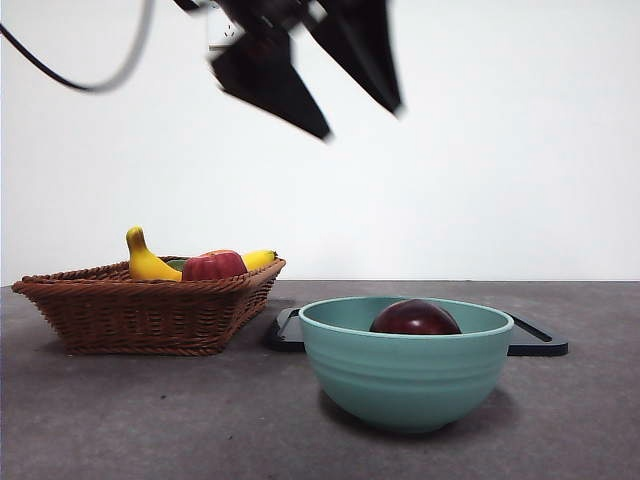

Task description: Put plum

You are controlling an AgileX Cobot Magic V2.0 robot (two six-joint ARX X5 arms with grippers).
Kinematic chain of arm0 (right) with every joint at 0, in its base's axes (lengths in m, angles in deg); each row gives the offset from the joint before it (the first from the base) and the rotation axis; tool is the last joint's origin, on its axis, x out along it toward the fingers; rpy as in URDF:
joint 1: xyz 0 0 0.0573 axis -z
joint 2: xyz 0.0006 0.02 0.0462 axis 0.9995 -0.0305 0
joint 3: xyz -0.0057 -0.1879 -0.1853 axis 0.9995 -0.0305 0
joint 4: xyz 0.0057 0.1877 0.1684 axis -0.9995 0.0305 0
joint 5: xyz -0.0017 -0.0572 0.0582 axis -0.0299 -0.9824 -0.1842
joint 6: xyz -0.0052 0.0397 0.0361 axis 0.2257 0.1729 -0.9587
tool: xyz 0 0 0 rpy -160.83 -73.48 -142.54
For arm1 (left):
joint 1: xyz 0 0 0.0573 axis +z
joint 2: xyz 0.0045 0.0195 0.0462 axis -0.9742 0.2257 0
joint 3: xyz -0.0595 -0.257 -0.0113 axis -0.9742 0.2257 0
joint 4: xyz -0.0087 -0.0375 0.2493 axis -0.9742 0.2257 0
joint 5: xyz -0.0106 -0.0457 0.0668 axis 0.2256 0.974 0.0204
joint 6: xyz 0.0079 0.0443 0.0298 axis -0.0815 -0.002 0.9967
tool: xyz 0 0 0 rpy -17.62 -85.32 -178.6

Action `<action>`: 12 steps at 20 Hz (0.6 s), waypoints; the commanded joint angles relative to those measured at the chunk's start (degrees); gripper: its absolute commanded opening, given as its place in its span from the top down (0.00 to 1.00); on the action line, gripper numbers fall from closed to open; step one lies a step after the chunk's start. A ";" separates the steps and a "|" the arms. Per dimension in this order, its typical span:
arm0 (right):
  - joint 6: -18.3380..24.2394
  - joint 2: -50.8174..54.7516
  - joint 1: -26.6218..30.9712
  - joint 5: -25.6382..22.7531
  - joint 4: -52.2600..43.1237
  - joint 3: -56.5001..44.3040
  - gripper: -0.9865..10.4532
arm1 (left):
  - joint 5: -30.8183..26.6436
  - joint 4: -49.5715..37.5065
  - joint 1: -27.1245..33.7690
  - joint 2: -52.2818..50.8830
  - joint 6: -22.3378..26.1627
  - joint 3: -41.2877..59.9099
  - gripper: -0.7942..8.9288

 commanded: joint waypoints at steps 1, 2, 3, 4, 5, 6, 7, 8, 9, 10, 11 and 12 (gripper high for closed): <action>-0.57 -0.22 -0.22 0.20 -0.39 0.98 0.53 | 0.33 0.83 2.38 -3.08 -1.77 -0.66 0.51; -0.57 -0.22 -0.22 0.20 -0.39 0.96 0.53 | 0.52 1.55 3.80 -4.70 -1.77 -0.24 0.51; -0.57 -0.22 -0.22 0.20 -0.39 0.96 0.53 | 1.05 2.67 5.20 -6.27 -1.79 0.31 0.51; -0.55 -0.22 -0.22 0.20 -0.42 0.96 0.53 | 1.90 3.48 6.45 -7.78 -1.88 1.20 0.51; -0.57 -0.22 -0.22 0.20 -0.42 0.96 0.53 | 2.73 3.45 7.63 -9.60 -2.10 2.89 0.51; -0.55 -0.22 -0.22 0.20 -0.42 0.96 0.53 | 3.32 2.91 8.70 -11.67 -2.75 5.25 0.51; -0.57 -0.22 -0.24 0.20 -0.42 0.94 0.53 | 4.02 2.29 9.75 -14.01 -3.32 8.17 0.51; -0.55 -0.22 -0.24 0.20 -0.42 0.94 0.53 | 4.09 2.25 10.58 -16.55 -3.80 11.30 0.51; -0.57 -0.22 -0.24 0.22 -0.42 0.94 0.53 | 4.61 2.29 11.08 -19.19 -4.44 14.56 0.51; -0.57 -0.24 -0.24 0.24 -0.42 0.94 0.53 | 6.27 2.34 11.37 -22.01 -4.85 17.90 0.51; -0.57 -0.24 -0.24 0.24 -0.42 0.94 0.53 | 8.13 2.27 11.37 -24.92 -5.68 21.05 0.51; -0.57 -0.31 -0.24 0.31 -0.42 0.87 0.53 | 9.66 2.38 11.34 -27.63 -6.43 23.76 0.51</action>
